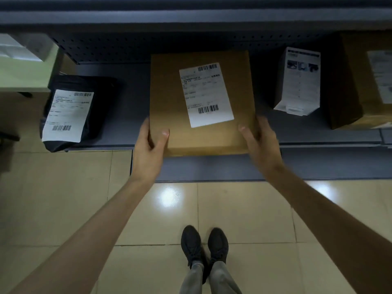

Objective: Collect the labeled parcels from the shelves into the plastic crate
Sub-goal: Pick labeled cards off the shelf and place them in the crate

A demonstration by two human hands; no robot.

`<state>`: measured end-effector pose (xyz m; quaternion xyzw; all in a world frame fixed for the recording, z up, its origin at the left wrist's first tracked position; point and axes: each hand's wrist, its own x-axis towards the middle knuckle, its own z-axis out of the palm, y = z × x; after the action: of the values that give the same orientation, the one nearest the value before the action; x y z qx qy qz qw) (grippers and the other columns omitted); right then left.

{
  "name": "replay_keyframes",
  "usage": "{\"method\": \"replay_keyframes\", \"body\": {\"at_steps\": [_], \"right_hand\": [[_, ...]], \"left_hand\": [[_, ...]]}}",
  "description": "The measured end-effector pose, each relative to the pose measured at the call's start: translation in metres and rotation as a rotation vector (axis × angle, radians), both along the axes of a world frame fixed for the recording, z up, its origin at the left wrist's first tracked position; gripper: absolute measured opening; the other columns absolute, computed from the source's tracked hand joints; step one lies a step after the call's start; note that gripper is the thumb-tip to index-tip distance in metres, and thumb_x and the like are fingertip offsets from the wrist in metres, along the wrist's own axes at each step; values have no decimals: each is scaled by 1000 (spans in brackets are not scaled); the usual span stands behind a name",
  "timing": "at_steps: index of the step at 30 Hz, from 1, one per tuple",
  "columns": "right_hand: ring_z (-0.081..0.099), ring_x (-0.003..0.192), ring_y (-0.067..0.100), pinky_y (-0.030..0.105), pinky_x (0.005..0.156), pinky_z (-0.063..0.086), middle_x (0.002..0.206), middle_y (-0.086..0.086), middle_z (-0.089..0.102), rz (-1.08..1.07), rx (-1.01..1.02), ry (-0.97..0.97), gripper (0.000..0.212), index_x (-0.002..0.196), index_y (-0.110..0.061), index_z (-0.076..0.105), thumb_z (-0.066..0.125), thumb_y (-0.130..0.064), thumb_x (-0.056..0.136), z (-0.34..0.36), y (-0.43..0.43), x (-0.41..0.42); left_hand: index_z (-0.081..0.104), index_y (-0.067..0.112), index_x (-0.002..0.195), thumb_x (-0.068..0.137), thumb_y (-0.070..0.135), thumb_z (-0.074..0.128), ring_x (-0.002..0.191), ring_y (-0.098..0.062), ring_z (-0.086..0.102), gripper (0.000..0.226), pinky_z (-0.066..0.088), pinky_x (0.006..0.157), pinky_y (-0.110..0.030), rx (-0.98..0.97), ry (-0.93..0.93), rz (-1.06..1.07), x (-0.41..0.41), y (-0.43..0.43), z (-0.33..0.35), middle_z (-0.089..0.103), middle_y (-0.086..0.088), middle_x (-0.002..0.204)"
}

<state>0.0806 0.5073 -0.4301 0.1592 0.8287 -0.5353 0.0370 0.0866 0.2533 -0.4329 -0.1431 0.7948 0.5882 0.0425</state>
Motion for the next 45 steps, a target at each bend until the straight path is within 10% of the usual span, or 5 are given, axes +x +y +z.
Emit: {"method": "replay_keyframes", "body": {"at_steps": [11,17,24,45], "right_hand": [[50,109,18,32,85,42,126,4,52,147,183,-144,48,140,-14,40,50,-40,101,16,-10,-72],[39,132,43,53,104,40,142,23,43,377,820,-79,57,143,-11,41,47,-46,99,53,-18,-77],[43,128,37,43,101,38,140,18,49,623,971,129,49,141,-15,47,43,-43,101,74,-15,-72],[50,121,37,45,90,48,132,21,50,432,881,-17,56,138,-2,40,36,-46,104,33,190,-67]], "left_hand": [[29,24,157,104,38,53,129,-10,53,60,42,109,-25,-87,-96,-64,-66,-23,5,52,8,145],[28,22,156,105,38,46,136,-36,43,56,45,105,-50,-900,22,-360,-70,-15,46,40,-14,152],[41,17,148,105,44,41,125,-31,53,51,45,95,-42,-1142,162,-589,-64,25,84,54,-10,142],[37,19,151,105,53,37,133,-30,48,57,44,98,-39,-977,25,-700,-84,275,44,48,-10,148]]}}
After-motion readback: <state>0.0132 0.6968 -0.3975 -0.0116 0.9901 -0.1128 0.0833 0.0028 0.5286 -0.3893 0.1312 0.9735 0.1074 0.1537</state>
